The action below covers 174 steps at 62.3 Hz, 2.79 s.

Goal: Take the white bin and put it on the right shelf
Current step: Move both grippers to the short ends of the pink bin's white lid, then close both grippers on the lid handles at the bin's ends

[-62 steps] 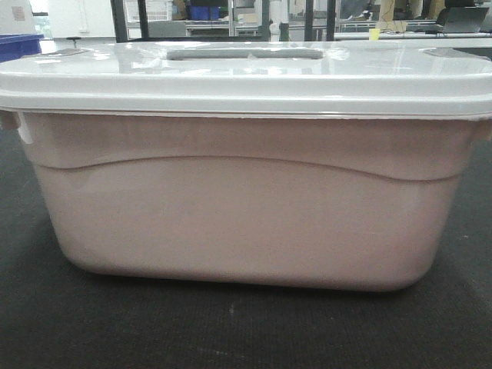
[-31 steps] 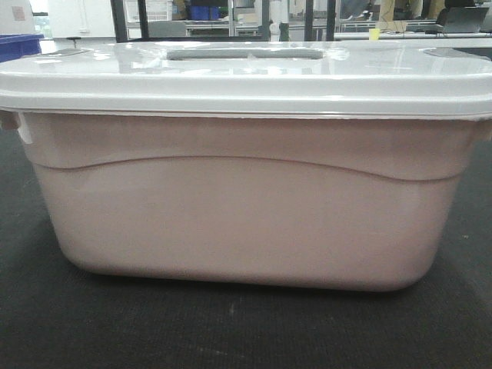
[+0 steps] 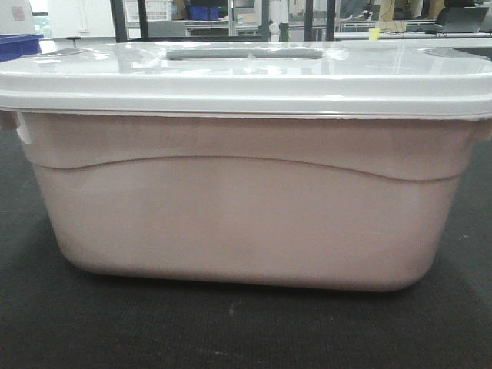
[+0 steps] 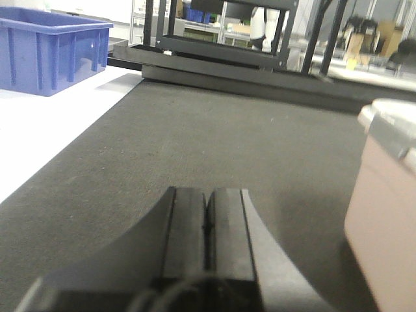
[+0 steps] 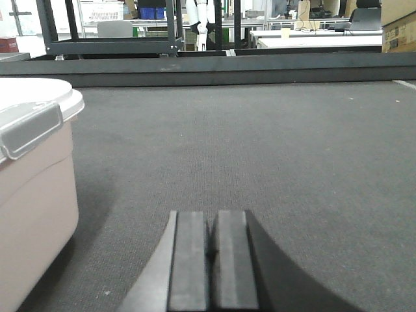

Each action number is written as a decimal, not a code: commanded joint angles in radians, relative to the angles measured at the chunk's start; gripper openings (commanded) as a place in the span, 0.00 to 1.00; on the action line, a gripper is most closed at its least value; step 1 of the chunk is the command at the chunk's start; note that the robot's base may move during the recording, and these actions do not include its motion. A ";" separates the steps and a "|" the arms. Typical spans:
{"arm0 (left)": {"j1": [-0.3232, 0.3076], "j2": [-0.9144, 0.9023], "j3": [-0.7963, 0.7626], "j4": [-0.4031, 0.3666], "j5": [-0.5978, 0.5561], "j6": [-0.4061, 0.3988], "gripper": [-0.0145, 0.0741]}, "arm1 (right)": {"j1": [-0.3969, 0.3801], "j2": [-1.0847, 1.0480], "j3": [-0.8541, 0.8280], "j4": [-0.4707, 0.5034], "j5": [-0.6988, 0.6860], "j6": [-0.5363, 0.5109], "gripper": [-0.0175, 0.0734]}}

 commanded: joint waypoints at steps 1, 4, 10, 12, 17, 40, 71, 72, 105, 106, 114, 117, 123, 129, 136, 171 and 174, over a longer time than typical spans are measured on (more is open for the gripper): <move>-0.001 -0.013 0.013 -0.038 -0.121 -0.001 0.02 | 0.000 -0.017 -0.003 0.003 -0.108 -0.003 0.27; -0.001 -0.013 0.013 -0.038 -0.155 -0.001 0.02 | 0.000 -0.017 -0.003 0.003 -0.119 -0.003 0.27; -0.001 -0.013 0.007 -0.038 -0.240 -0.001 0.02 | 0.000 -0.017 -0.005 0.007 -0.185 -0.003 0.27; -0.001 -0.013 0.000 -0.036 -0.268 -0.001 0.02 | 0.000 -0.017 -0.011 0.007 -0.206 -0.003 0.27; -0.001 -0.006 -0.050 0.009 -0.285 -0.001 0.02 | 0.000 -0.017 -0.057 0.007 -0.212 -0.003 0.27; -0.001 0.235 -0.636 0.319 0.231 -0.001 0.03 | 0.000 0.178 -0.549 0.007 0.001 -0.003 0.29; -0.022 0.612 -0.887 -0.062 0.588 -0.001 0.64 | 0.000 0.566 -0.717 0.012 0.113 -0.003 0.88; -0.022 0.624 -0.887 -0.075 0.599 -0.001 0.65 | 0.000 0.573 -0.724 0.016 0.135 -0.003 0.89; 0.009 1.014 -1.017 -0.382 0.953 0.210 0.67 | -0.028 0.883 -1.106 0.253 0.768 0.058 0.89; 0.022 1.025 -1.028 -0.395 0.969 0.226 0.67 | -0.036 0.898 -1.119 0.270 0.789 0.058 0.89; 0.142 1.094 -1.083 -0.533 1.091 0.355 0.67 | -0.111 0.972 -1.175 0.368 0.878 0.046 0.89; 0.201 1.123 -1.093 -0.615 1.151 0.404 0.67 | -0.147 0.990 -1.181 0.398 0.895 0.024 0.89; 0.260 1.184 -1.097 -0.797 1.220 0.487 0.67 | -0.225 1.024 -1.181 0.489 0.942 -0.061 0.89; 0.297 1.266 -1.097 -0.922 1.311 0.547 0.67 | -0.280 1.076 -1.181 0.635 1.033 -0.195 0.89; 0.307 1.340 -1.097 -0.954 1.339 0.575 0.67 | -0.314 1.150 -1.177 0.802 1.141 -0.328 0.89; 0.295 1.510 -1.097 -0.938 1.339 0.608 0.67 | -0.319 1.363 -0.918 1.169 1.255 -0.735 0.89; 0.289 1.510 -1.097 -0.938 1.339 0.608 0.67 | -0.319 1.381 -0.899 1.207 1.263 -0.759 0.89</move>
